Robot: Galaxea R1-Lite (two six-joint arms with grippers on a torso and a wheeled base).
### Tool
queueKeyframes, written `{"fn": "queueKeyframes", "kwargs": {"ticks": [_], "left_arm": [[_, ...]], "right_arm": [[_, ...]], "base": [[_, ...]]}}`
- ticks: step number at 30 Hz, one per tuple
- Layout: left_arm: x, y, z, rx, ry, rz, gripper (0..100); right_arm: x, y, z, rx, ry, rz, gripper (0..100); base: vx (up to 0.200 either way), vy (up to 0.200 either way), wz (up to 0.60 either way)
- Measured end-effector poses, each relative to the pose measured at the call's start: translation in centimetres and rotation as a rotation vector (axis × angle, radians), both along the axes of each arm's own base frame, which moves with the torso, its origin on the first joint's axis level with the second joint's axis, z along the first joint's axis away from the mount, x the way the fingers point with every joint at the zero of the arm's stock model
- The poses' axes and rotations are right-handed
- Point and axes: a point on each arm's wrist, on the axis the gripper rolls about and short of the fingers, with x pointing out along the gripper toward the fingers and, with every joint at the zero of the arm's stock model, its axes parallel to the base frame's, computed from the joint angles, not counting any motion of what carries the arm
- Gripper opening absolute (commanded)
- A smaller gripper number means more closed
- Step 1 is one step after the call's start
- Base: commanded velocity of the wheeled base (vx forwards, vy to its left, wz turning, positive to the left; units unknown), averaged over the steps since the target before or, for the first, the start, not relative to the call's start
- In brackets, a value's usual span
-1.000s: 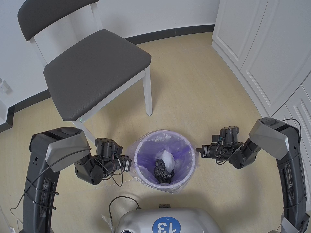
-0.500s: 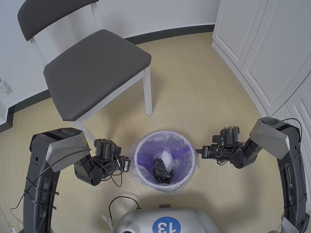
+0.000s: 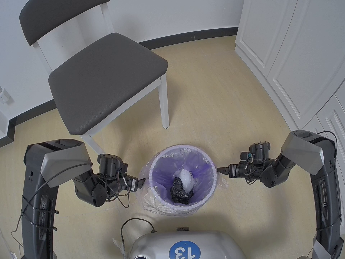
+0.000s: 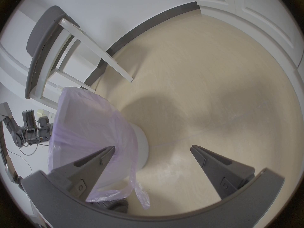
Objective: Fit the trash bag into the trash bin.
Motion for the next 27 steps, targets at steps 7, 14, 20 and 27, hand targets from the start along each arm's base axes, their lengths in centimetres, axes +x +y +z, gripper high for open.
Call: {"fn": "queueKeyframes", "kwargs": {"ticks": [7, 14, 20, 27], "left_arm": [[-0.2, 1.8, 0.9, -0.001, -0.043, 0.054, 100], [-0.5, 2.6, 1.1, -0.018, -0.071, 0.074, 100], [-1.4, 2.5, 0.8, -0.020, -0.083, 0.060, 100], [-0.6, 1.6, 0.2, -0.026, -0.094, 0.041, 100]], "right_arm": [[-0.5, -2.1, 0.0, -0.025, 0.014, -0.048, 100], [-1.1, -3.2, 0.7, -0.025, -0.002, -0.075, 100], [-1.4, -3.2, 1.0, -0.023, -0.079, -0.094, 100], [-1.3, -2.7, 1.1, -0.018, -0.091, -0.095, 100]], "base": [[0.000, 0.000, 0.00], [0.000, 0.000, 0.00], [0.000, 0.000, 0.00], [0.000, 0.000, 0.00]]}}
